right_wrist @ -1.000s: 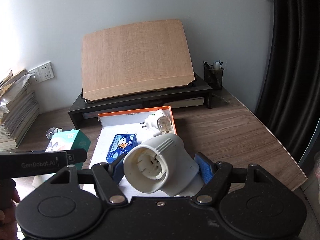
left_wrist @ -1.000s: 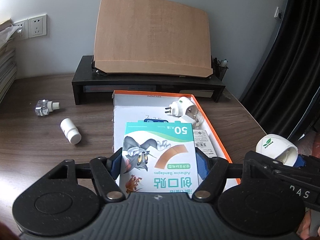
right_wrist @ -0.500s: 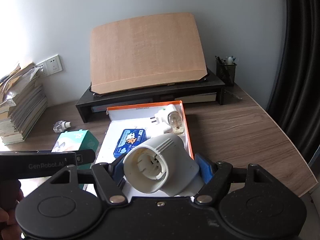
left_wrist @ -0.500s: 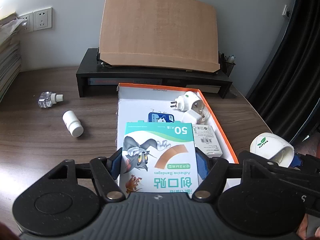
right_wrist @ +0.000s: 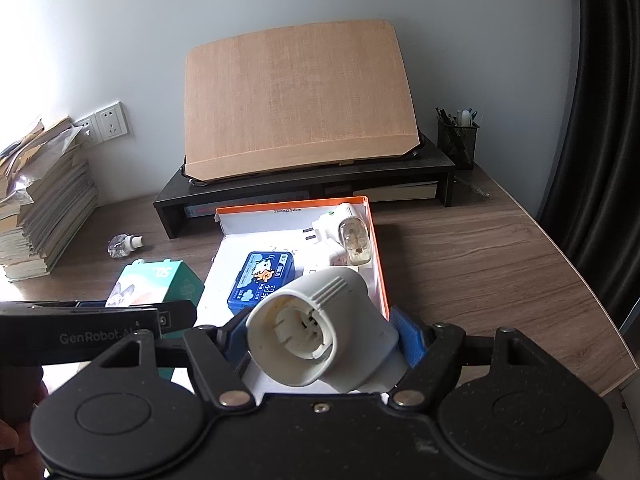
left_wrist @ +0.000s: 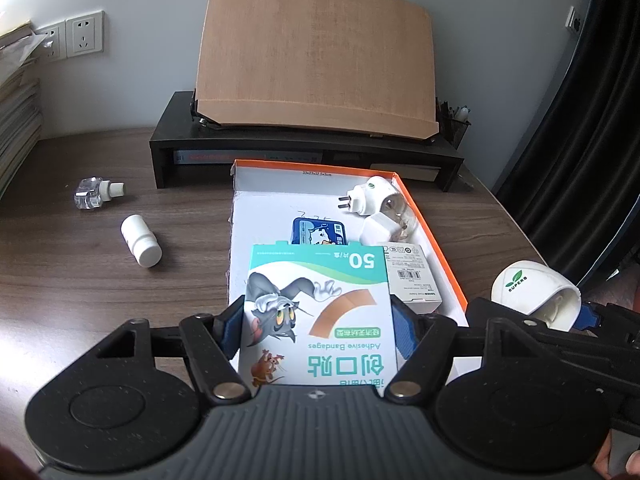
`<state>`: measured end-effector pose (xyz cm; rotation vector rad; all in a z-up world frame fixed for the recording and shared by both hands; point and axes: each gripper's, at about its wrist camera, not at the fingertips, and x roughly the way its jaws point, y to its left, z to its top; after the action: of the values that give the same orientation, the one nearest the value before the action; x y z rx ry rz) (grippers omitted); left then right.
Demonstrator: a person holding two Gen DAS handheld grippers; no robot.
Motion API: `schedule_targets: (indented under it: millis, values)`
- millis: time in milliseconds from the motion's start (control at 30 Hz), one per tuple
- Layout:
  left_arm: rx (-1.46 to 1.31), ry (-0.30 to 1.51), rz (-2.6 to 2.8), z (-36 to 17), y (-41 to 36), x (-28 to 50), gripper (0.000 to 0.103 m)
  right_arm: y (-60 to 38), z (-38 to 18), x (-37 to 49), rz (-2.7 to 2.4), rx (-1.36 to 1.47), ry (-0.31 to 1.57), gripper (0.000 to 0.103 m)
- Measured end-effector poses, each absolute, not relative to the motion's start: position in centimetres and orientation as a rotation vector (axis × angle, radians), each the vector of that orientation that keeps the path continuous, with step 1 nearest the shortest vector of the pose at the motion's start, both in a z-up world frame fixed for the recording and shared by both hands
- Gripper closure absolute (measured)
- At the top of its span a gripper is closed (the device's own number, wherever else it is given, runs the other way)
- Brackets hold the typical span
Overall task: Organize rigid objects
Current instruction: 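Carry the bandage box and white diffuser over the white box with both grippers, then hold the bandage box and white diffuser above the white box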
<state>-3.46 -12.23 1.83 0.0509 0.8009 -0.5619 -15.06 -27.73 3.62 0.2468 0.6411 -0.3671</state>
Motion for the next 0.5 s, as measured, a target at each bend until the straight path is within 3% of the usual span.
schedule_targets:
  millis: [500]
  values:
    - [0.056, 0.813, -0.558, 1.66, -12.45, -3.92, 0.032, -27.87, 3.68, -15.19, -0.356, 0.238, 0.653, 0.016]
